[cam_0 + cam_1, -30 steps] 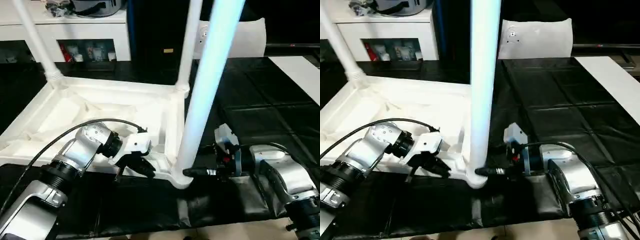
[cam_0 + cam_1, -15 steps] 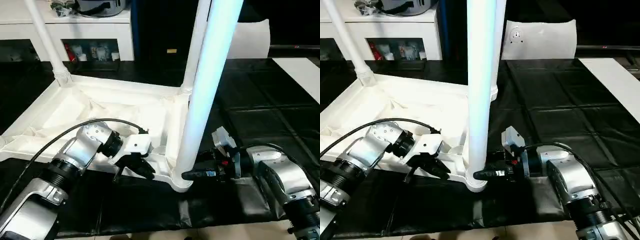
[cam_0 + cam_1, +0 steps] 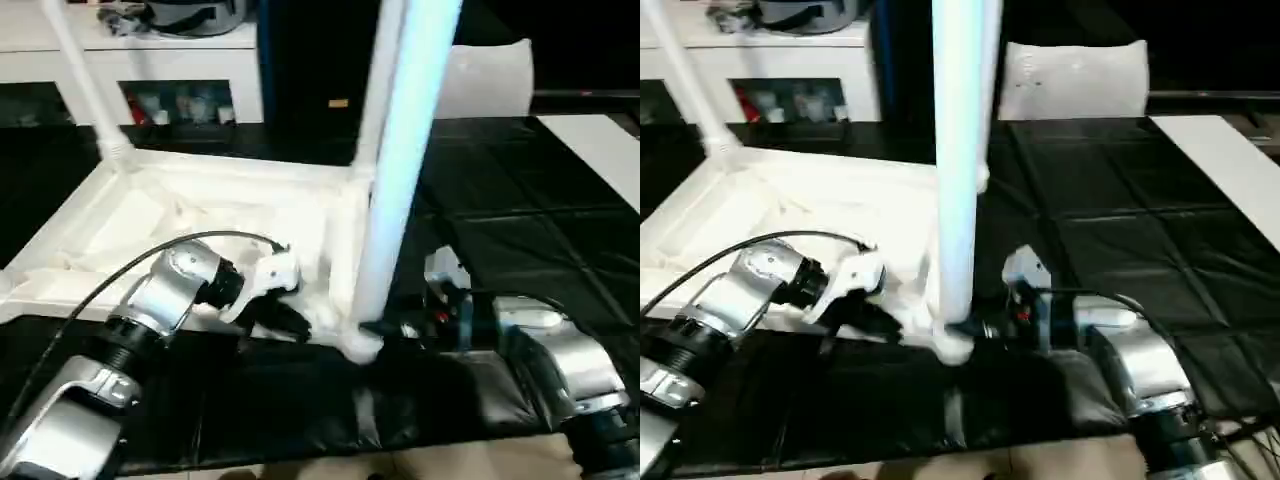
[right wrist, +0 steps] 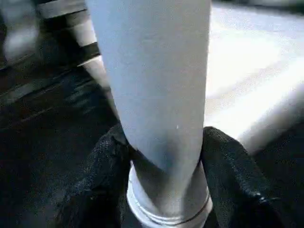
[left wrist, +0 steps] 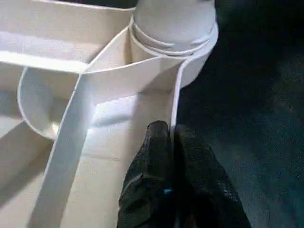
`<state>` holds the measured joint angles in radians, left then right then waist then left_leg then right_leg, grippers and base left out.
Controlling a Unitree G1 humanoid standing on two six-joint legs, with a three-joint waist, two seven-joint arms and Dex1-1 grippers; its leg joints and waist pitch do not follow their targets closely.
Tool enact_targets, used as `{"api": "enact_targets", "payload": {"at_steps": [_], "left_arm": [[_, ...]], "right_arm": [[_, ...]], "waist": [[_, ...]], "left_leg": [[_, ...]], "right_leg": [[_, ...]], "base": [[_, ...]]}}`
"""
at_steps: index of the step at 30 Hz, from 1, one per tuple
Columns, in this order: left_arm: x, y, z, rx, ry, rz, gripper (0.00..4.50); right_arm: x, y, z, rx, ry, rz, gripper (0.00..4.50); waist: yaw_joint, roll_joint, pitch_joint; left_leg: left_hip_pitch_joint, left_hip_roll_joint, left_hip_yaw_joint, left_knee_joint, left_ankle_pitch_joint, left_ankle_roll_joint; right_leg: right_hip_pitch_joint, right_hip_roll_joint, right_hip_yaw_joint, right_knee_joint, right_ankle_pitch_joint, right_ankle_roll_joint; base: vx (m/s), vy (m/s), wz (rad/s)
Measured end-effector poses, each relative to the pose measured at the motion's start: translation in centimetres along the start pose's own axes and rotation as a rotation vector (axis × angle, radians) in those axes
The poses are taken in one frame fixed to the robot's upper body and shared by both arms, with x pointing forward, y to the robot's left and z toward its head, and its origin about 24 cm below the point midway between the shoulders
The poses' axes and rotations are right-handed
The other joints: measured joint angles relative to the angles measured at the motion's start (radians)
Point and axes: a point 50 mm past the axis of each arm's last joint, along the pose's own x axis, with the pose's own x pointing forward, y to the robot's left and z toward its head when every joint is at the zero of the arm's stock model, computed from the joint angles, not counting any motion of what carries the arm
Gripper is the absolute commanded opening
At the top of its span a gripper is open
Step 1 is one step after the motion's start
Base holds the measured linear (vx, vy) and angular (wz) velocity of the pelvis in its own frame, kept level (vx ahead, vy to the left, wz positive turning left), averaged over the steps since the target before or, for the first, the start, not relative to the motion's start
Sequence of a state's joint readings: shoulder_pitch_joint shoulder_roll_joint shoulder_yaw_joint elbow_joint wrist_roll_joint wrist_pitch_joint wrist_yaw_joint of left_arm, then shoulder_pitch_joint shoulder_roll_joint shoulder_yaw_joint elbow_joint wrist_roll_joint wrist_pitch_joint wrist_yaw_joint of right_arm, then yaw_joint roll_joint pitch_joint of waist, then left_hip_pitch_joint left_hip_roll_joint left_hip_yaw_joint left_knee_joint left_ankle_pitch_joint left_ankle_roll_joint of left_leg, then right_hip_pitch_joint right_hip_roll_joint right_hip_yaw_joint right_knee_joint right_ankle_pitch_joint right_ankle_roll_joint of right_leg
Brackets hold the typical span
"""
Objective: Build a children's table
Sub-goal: Rotate leg to tighten
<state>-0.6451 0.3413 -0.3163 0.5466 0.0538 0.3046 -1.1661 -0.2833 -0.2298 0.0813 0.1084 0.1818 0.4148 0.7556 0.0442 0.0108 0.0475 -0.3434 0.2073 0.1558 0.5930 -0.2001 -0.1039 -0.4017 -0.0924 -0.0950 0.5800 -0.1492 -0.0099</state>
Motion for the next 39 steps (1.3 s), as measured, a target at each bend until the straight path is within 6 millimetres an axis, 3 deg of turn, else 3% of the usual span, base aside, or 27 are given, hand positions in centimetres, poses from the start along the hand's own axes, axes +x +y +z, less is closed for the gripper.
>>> {"api": "enact_targets", "payload": {"at_steps": [4,9,10,15,26,31,39], "left_arm": [[2.5,0.3,1.3,-0.11,-0.061,0.16,0.0],[4.3,0.4,2.5,-0.198,-0.115,0.295,0.0],[4.5,0.3,2.7,-0.202,-0.12,0.304,0.0],[4.5,0.3,3.0,-0.187,-0.122,0.306,0.0],[2.8,0.1,2.1,-0.067,-0.086,0.207,0.0],[0.7,0.4,0.9,0.012,-0.037,0.113,0.0],[-1.5,-0.4,-0.1,0.138,0.051,-0.127,0.0]], "right_arm": [[2.3,-0.8,0.8,0.055,-0.023,-0.295,1.88],[4.2,-1.5,1.7,0.095,-0.03,-0.491,1.88],[4.3,-1.5,1.8,0.103,-0.036,-0.512,2.44],[4.4,-1.3,2.0,0.114,-0.061,-0.535,2.88],[1.6,-1.3,0.1,0.058,-0.052,-0.337,3.74],[-1.9,-2.0,-0.1,-0.041,-0.002,-0.092,4.18],[-3.1,-1.7,1.2,-0.14,0.027,0.205,4.28]], "waist": [[-0.029,0.0,0.0],[-0.039,0.0,0.0],[-0.038,0.0,0.0],[-0.038,0.001,0.0],[-0.036,0.001,0.0],[-0.024,0.001,0.001],[0.003,0.0,0.001]], "left_leg": [[-0.001,0.0,-0.001,0.002,0.0,0.0],[-0.006,0.0,-0.002,0.0,0.0,0.001],[-0.006,0.0,-0.002,0.0,0.0,0.001],[-0.006,0.0,-0.002,-0.005,-0.002,0.003],[-0.007,0.0,-0.001,-0.007,-0.002,0.003],[-0.006,0.001,-0.001,-0.007,-0.002,0.003],[-0.006,0.001,-0.001,-0.005,-0.002,0.003]], "right_leg": [[0.0,0.0,-0.001,-0.004,0.0,0.0],[-0.002,0.0,-0.002,-0.003,0.0,0.0],[-0.002,0.0,-0.002,-0.003,0.0,0.0],[-0.003,0.0,-0.002,-0.003,0.002,-0.003],[-0.005,0.001,-0.002,-0.003,0.001,-0.003],[-0.005,0.001,-0.001,-0.002,0.002,-0.004],[-0.003,0.0,-0.001,-0.001,0.0,-0.001]], "base": [[0.0,0.0,0.0],[0.0,0.0,0.0],[0.0,0.0,0.0],[0.0,0.0,0.0],[0.0,0.0,0.0],[0.0,0.0,0.0],[0.0,0.0,0.0]]}}
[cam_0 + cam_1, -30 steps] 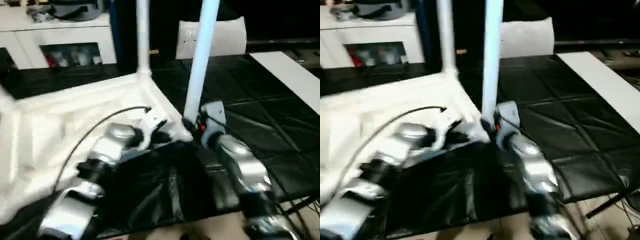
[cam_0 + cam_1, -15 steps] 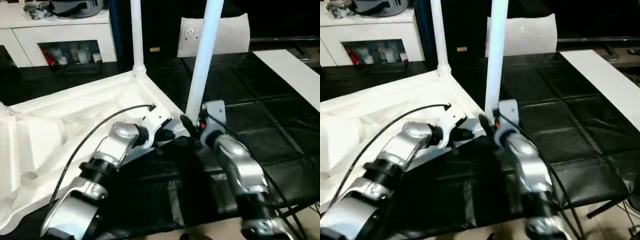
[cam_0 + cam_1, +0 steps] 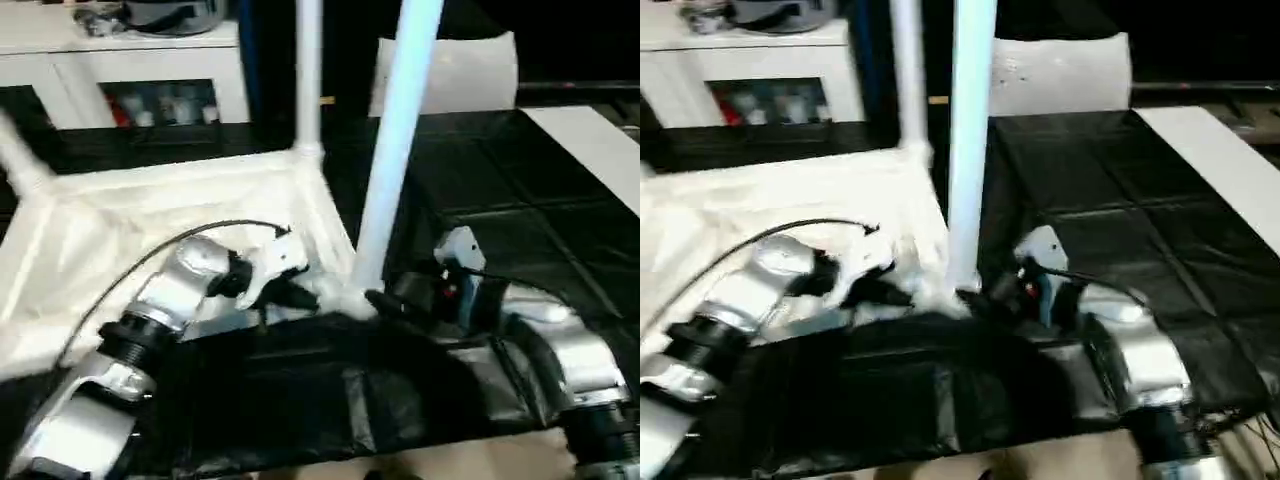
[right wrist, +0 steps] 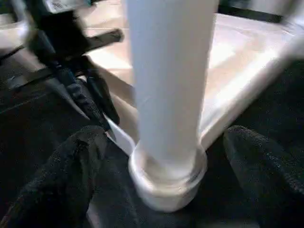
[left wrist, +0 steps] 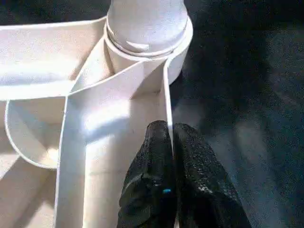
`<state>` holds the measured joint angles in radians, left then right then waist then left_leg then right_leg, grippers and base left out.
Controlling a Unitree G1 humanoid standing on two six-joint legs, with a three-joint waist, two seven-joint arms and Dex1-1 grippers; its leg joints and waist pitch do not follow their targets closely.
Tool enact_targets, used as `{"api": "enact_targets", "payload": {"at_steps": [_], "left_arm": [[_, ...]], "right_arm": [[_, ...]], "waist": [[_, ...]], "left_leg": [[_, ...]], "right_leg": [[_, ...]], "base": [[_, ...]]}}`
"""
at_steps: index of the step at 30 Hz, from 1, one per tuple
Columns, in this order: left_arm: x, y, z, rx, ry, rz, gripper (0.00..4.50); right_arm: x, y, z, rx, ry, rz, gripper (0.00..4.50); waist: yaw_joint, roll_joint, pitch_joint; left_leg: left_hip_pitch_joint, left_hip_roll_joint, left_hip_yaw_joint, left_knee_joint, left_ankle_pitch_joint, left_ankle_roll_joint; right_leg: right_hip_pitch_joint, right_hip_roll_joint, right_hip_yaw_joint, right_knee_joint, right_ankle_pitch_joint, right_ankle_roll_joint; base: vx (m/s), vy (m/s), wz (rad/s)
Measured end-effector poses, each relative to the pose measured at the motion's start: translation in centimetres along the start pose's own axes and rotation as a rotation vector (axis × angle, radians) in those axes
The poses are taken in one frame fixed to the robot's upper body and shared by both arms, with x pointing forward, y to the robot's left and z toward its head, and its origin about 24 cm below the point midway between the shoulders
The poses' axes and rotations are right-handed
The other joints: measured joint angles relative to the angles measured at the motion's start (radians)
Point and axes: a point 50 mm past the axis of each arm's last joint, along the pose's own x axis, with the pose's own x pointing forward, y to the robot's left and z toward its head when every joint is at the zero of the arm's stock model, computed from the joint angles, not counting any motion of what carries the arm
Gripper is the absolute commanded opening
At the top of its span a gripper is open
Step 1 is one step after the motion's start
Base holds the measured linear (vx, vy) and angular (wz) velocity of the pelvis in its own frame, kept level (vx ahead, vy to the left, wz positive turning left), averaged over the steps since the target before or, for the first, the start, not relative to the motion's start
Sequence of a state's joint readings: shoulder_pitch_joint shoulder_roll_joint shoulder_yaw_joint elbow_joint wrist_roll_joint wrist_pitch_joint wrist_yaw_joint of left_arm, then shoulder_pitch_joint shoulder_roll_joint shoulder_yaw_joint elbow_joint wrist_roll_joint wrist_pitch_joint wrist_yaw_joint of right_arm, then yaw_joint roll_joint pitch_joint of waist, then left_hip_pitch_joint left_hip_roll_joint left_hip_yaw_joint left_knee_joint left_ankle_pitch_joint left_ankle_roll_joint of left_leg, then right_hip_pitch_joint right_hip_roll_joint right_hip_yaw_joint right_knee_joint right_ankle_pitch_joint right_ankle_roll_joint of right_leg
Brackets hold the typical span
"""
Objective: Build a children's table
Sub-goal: Rotate leg to tighten
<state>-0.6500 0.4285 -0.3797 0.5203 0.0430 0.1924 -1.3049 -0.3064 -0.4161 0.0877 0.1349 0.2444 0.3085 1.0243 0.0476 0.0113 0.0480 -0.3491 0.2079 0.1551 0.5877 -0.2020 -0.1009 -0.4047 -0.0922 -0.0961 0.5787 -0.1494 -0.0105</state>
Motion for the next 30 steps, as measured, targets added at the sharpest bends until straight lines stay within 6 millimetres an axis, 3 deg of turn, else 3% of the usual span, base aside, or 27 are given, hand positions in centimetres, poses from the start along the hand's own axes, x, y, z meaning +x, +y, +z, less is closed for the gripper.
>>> {"api": "enact_targets", "payload": {"at_steps": [3,16,30], "left_arm": [[-0.2,-0.4,-0.1,0.039,0.022,-0.072,0.0],[-0.7,-1.3,0.0,0.135,0.075,-0.234,0.0],[-0.6,-1.5,0.1,0.156,0.079,-0.263,0.0]], "right_arm": [[0.0,0.2,0.4,-0.009,-0.002,0.091,4.28],[0.4,1.4,-0.2,-0.003,0.058,0.353,3.14],[1.0,1.5,-0.2,-0.007,0.069,0.423,2.03]], "waist": [[0.013,-0.001,0.0],[0.041,-0.008,0.0],[0.044,-0.009,0.0]], "left_leg": [[0.0,0.0,0.0,0.0,0.0,0.0],[0.0,0.0,0.002,0.0,0.0,0.0],[0.0,0.0,0.002,0.001,0.0,0.0]], "right_leg": [[0.0,0.0,0.0,0.0,0.002,-0.004],[0.0,-0.001,0.001,0.001,0.002,-0.003],[0.0,-0.001,0.001,0.001,0.002,-0.003]], "base": [[0.0,0.0,0.0],[0.0,0.0,0.0],[0.0,0.0,0.0]]}}
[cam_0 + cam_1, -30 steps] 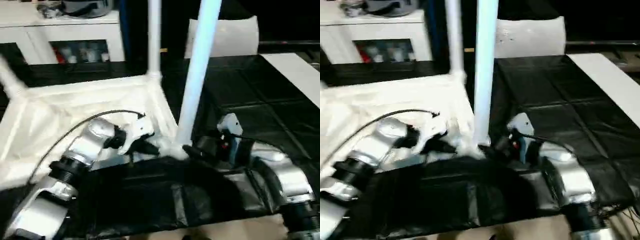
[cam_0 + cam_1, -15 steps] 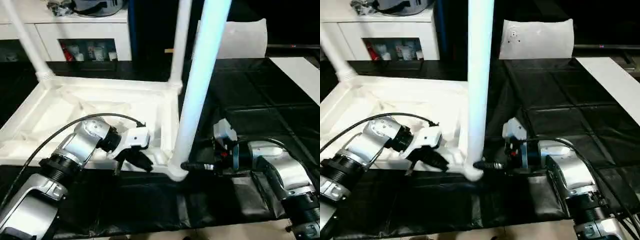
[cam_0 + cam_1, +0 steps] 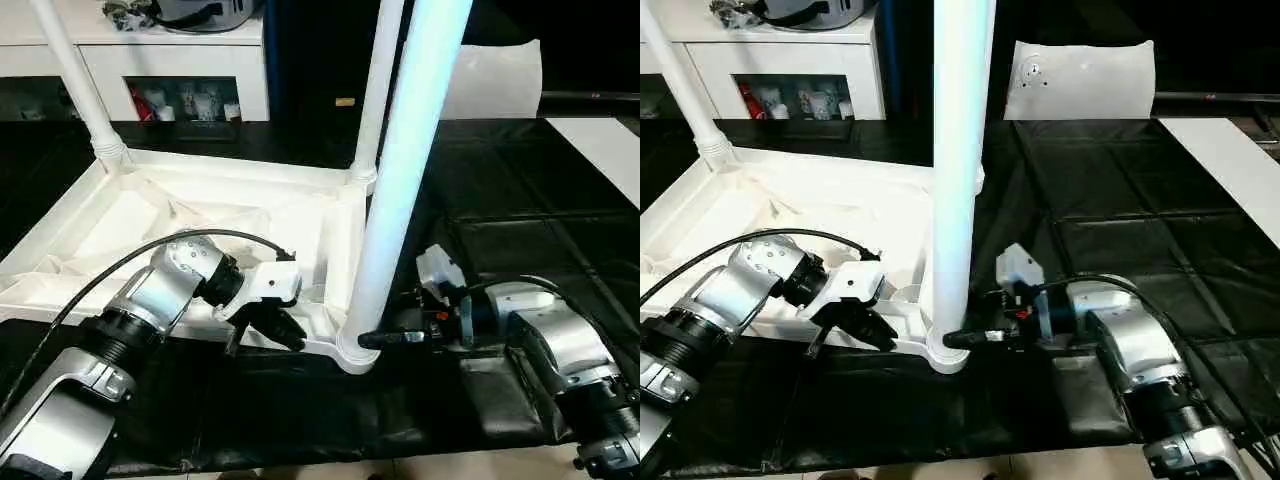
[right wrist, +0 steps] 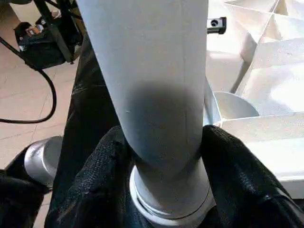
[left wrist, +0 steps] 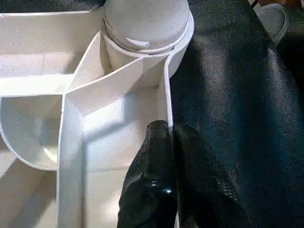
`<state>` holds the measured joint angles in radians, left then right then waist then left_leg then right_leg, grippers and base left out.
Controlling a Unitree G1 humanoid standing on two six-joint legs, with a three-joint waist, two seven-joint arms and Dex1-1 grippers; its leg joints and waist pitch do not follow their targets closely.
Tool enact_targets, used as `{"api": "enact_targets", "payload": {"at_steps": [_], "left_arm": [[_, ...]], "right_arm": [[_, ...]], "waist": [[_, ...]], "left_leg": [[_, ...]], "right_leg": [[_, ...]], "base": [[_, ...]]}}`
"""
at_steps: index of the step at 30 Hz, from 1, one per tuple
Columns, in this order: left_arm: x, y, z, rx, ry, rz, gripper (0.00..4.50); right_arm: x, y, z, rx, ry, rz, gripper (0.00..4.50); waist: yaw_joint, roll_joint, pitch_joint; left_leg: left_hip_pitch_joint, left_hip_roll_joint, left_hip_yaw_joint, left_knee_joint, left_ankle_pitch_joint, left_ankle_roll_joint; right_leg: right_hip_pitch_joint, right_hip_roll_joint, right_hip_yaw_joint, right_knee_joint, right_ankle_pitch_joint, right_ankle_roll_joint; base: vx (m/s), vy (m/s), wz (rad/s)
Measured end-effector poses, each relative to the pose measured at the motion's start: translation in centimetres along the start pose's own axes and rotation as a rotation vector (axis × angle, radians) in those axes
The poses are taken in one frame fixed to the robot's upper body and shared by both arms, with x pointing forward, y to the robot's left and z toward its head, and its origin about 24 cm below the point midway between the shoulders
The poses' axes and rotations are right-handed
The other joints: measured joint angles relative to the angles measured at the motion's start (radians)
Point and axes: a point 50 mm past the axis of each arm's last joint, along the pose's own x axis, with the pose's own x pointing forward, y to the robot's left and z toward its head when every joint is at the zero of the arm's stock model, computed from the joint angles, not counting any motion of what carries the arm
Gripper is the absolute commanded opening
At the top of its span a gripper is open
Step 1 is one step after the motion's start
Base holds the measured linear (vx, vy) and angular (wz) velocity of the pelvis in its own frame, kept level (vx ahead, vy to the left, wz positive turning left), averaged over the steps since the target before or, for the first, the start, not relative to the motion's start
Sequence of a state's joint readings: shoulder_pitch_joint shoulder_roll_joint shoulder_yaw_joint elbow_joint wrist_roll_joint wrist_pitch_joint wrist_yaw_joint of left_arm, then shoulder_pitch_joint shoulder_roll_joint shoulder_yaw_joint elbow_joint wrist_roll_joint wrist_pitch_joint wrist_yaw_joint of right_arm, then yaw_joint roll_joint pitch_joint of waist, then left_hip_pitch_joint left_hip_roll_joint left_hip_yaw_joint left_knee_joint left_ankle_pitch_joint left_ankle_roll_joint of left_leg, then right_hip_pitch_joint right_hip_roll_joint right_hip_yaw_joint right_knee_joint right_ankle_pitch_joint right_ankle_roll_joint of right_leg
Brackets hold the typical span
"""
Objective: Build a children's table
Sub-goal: Rotate leg to tighten
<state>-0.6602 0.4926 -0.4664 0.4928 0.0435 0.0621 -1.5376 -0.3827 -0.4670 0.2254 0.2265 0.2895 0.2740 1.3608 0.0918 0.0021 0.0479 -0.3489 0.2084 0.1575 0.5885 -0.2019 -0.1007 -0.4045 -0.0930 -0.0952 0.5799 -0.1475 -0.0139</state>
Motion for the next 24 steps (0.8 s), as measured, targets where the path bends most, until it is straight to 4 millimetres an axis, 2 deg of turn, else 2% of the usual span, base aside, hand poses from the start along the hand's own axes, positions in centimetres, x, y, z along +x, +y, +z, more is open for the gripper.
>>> {"api": "enact_targets", "payload": {"at_steps": [12,14,17,20,23,24], "left_arm": [[0.2,0.1,0.0,-0.034,-0.015,0.011,0.0],[0.3,0.3,-0.1,-0.083,-0.036,0.045,0.0],[0.5,0.8,-0.3,-0.154,-0.063,0.138,0.0],[1.0,1.7,-0.5,-0.244,-0.091,0.28,0.0],[1.9,2.5,-0.1,-0.313,-0.125,0.369,0.0],[2.3,2.8,0.0,-0.346,-0.136,0.409,0.0]], "right_arm": [[0.2,0.3,-0.3,0.025,-0.023,-0.017,1.88],[0.2,0.6,-0.6,0.053,-0.049,-0.072,1.88],[0.4,0.3,-1.0,0.083,-0.08,-0.199,1.88],[1.1,-0.5,-1.1,0.111,-0.107,-0.408,1.88],[1.4,-1.3,-1.1,0.139,-0.119,-0.567,1.87],[1.7,-1.7,-1.1,0.158,-0.128,-0.639,1.87]], "waist": [[0.002,0.0,0.0],[0.004,0.001,-0.001],[-0.001,0.001,-0.001],[-0.014,0.001,-0.001],[-0.043,0.001,-0.001],[-0.058,0.004,0.0]], "left_leg": [[0.0,0.0,0.0,0.0,0.0,0.0],[0.001,0.0,0.0,0.0,0.0,0.0],[0.006,0.0,0.001,0.002,0.0,0.0],[0.017,-0.001,0.001,0.003,0.001,-0.001],[0.017,-0.002,-0.001,0.004,0.0,0.0],[0.016,-0.001,-0.004,0.004,0.0,0.0]], "right_leg": [[0.0,0.0,0.0,0.0,0.0,0.0],[0.001,-0.001,0.0,0.001,0.0,0.0],[0.005,-0.001,0.001,0.001,-0.003,0.005],[0.01,-0.001,0.001,-0.001,-0.003,0.006],[0.014,-0.001,-0.007,-0.014,-0.004,0.007],[0.019,-0.002,-0.017,-0.026,-0.004,0.007]], "base": [[0.0,0.0,0.0],[0.0,0.0,0.0],[0.0,0.0,0.0],[0.0,0.0,0.0],[0.0,0.0,0.0],[0.0,0.0,0.0]]}}
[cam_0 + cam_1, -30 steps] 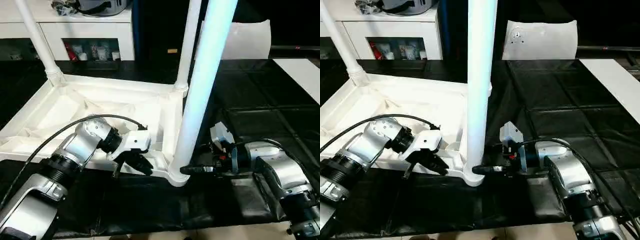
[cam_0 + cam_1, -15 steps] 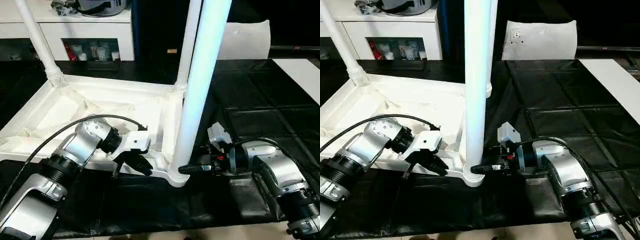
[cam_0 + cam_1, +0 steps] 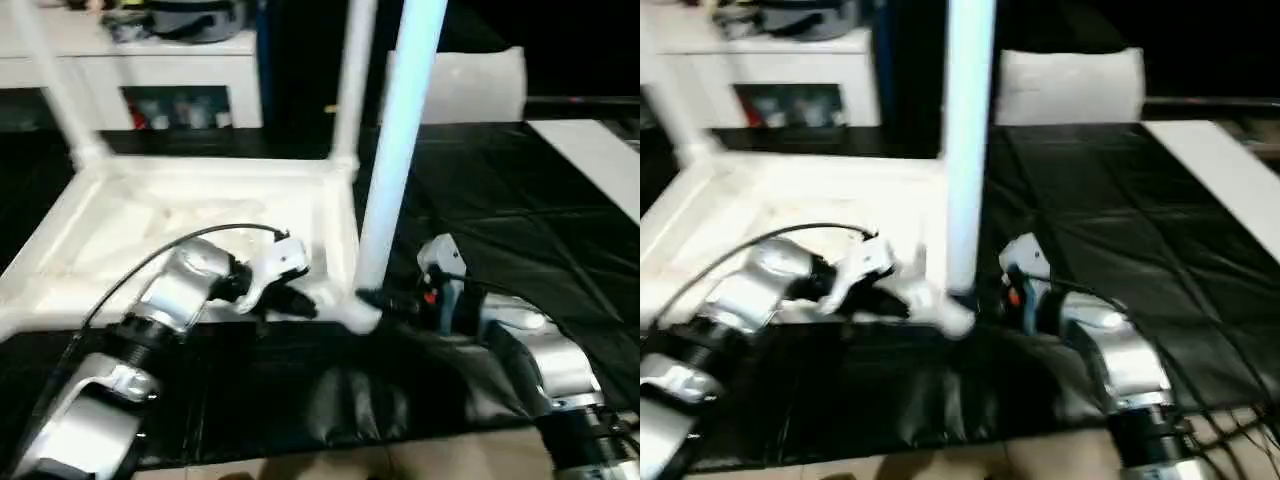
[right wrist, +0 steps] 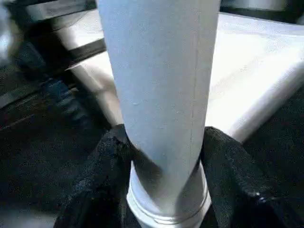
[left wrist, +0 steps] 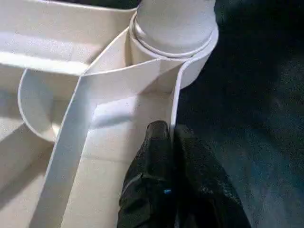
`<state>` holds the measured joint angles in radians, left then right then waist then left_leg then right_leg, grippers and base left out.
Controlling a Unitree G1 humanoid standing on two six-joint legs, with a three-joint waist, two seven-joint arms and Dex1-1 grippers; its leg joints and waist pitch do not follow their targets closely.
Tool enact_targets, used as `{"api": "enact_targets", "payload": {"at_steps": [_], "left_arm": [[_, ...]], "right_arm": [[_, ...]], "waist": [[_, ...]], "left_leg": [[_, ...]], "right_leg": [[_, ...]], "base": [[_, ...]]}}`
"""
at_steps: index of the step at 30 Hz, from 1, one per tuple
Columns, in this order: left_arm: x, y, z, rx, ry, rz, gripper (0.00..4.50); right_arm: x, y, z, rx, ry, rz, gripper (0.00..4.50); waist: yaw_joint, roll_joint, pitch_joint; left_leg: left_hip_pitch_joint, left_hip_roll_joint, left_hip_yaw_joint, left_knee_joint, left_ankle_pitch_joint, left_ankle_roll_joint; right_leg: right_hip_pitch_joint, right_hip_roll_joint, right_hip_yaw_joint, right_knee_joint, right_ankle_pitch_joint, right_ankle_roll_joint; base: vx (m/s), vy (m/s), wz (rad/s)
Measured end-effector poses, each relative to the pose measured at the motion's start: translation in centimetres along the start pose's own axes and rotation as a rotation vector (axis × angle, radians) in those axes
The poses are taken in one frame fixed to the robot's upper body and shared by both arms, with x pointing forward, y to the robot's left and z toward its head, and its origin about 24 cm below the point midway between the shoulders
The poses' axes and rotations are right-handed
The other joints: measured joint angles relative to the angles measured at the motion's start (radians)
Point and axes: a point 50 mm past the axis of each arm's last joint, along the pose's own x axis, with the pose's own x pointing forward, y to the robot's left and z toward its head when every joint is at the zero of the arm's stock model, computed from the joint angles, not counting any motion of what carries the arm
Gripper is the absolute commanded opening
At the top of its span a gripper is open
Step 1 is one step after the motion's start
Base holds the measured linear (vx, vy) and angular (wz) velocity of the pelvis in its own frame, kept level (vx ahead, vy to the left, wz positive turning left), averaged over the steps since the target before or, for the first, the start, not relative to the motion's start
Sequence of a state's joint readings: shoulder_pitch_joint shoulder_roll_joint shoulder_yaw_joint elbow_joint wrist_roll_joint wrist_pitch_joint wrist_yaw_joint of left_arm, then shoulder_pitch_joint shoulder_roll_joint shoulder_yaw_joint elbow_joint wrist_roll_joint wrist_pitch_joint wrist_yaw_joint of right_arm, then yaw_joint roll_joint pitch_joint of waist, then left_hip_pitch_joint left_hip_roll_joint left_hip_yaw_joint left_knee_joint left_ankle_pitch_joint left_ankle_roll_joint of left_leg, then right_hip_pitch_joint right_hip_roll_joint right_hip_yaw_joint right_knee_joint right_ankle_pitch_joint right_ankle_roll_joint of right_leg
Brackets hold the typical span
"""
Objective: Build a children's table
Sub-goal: Rotate leg to tighten
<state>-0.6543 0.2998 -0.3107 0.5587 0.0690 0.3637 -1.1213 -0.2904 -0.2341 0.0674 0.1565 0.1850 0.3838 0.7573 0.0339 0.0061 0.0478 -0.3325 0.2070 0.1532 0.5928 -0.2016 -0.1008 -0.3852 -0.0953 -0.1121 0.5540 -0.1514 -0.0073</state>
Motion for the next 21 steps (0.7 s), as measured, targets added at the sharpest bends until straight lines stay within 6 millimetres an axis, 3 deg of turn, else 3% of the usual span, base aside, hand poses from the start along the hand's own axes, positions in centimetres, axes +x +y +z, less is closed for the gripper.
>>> {"api": "enact_targets", "payload": {"at_steps": [4,5,6,7,8,9,10,11,12,13,14,15,17,19,21], "left_arm": [[2.1,0.2,1.2,-0.117,-0.045,0.157,0.0],[2.5,0.2,1.5,-0.129,-0.052,0.177,0.0],[2.9,0.1,1.7,-0.144,-0.061,0.191,0.0],[3.2,0.0,1.9,-0.152,-0.068,0.206,0.0],[3.5,-0.1,2.0,-0.162,-0.07,0.219,0.0],[3.5,-0.1,2.1,-0.164,-0.074,0.226,0.0],[3.4,0.0,2.2,-0.165,-0.082,0.229,0.0],[3.4,-0.1,2.4,-0.163,-0.087,0.228,0.0],[3.4,-0.1,2.5,-0.156,-0.089,0.228,0.0],[3.4,-0.1,2.6,-0.151,-0.088,0.225,0.0],[3.5,-0.2,2.6,-0.147,-0.085,0.221,0.0],[3.6,-0.3,2.7,-0.131,-0.082,0.214,0.0],[3.1,-0.3,2.9,-0.09,-0.087,0.197,0.0],[2.7,-0.3,3.0,-0.047,-0.089,0.179,0.0],[2.3,-0.3,2.8,-0.022,-0.089,0.163,0.0]], "right_arm": [[2.5,-0.3,0.7,0.079,-0.029,-0.29,1.87],[2.7,-0.4,0.9,0.086,-0.027,-0.332,1.87],[2.9,-0.5,0.9,0.091,-0.028,-0.369,1.87],[3.1,-0.5,1.0,0.095,-0.027,-0.398,1.87],[3.2,-0.6,1.0,0.096,-0.025,-0.416,1.87],[3.4,-0.7,1.2,0.097,-0.027,-0.421,1.87],[3.7,-0.6,1.6,0.097,-0.042,-0.427,2.21],[3.8,-0.5,1.7,0.098,-0.05,-0.428,2.42],[3.7,-0.5,1.8,0.097,-0.058,-0.428,2.56],[3.6,-0.5,1.6,0.099,-0.061,-0.431,2.56],[3.6,-0.4,1.5,0.1,-0.063,-0.432,2.66],[3.4,-0.4,1.5,0.094,-0.069,-0.429,2.79],[2.9,-0.3,1.7,0.074,-0.094,-0.406,2.98],[2.1,-0.5,1.7,0.048,-0.104,-0.371,3.21],[1.5,-0.6,1.6,0.031,-0.108,-0.324,3.37]], "waist": [[-0.044,0.02,0.008],[-0.047,0.019,0.012],[-0.046,0.011,0.017],[-0.045,-0.007,0.022],[-0.047,-0.014,0.025],[-0.045,-0.009,0.026],[-0.046,0.017,0.023],[-0.057,0.032,0.021],[-0.058,0.031,0.021],[-0.06,0.014,0.021],[-0.061,0.006,0.02],[-0.059,0.005,0.019],[-0.055,0.008,0.017],[-0.049,0.002,0.009],[-0.047,0.002,0.008]], "left_leg": [[-0.008,0.012,-0.022,-0.002,-0.001,0.001],[-0.006,0.01,-0.021,-0.001,-0.001,0.001],[0.001,0.008,-0.012,-0.001,-0.001,0.001],[0.016,-0.001,-0.001,0.0,-0.001,0.001],[0.028,-0.008,0.003,0.009,-0.004,0.003],[0.027,-0.006,0.004,0.033,-0.039,0.015],[0.017,-0.004,-0.013,0.033,-0.048,0.02],[0.002,0.005,-0.033,0.033,-0.048,0.019],[0.0,0.009,-0.041,0.03,-0.047,0.017],[0.007,-0.001,-0.036,0.031,-0.043,0.009],[0.014,-0.011,-0.034,0.031,-0.042,0.008],[0.02,-0.02,-0.028,0.027,-0.043,0.008],[0.006,-0.021,-0.027,0.018,-0.042,0.007],[-0.007,-0.021,-0.027,0.017,-0.035,0.011],[-0.009,-0.019,-0.025,0.015,-0.036,0.013]], "right_leg": [[0.024,-0.007,-0.043,-0.038,-0.001,0.0],[0.023,-0.01,-0.039,-0.018,-0.013,0.001],[0.018,-0.014,-0.026,0.011,-0.029,-0.004],[0.012,-0.015,-0.003,0.028,-0.033,-0.002],[0.004,-0.014,-0.008,0.026,-0.028,0.006],[0.003,-0.022,-0.031,0.019,-0.028,0.007],[0.014,-0.036,-0.08,0.002,-0.028,0.007],[0.021,-0.036,-0.108,-0.014,-0.03,0.01],[0.019,-0.031,-0.1,-0.005,-0.034,0.011],[0.013,-0.028,-0.072,0.006,-0.025,0.002],[0.012,-0.029,-0.054,0.012,-0.006,0.0],[0.01,-0.031,-0.045,0.017,-0.005,0.001],[-0.003,-0.031,-0.042,0.016,-0.005,0.002],[-0.018,-0.03,-0.033,0.024,0.005,-0.003],[-0.021,-0.027,-0.032,0.025,0.003,-0.007]], "base": [[-0.037,0.033,-0.08],[-0.064,-0.008,0.07],[-0.004,-0.035,0.18],[0.042,-0.035,0.19],[0.073,-0.047,0.06],[0.0,0.0,0.0],[0.108,0.031,-0.3],[0.152,0.069,-0.27],[0.152,0.069,-0.27],[0.086,0.007,0.07],[0.092,-0.02,0.2],[0.092,-0.02,0.2],[0.071,-0.007,0.02],[0.066,-0.014,0.04],[0.077,-0.013,0.05]]}}
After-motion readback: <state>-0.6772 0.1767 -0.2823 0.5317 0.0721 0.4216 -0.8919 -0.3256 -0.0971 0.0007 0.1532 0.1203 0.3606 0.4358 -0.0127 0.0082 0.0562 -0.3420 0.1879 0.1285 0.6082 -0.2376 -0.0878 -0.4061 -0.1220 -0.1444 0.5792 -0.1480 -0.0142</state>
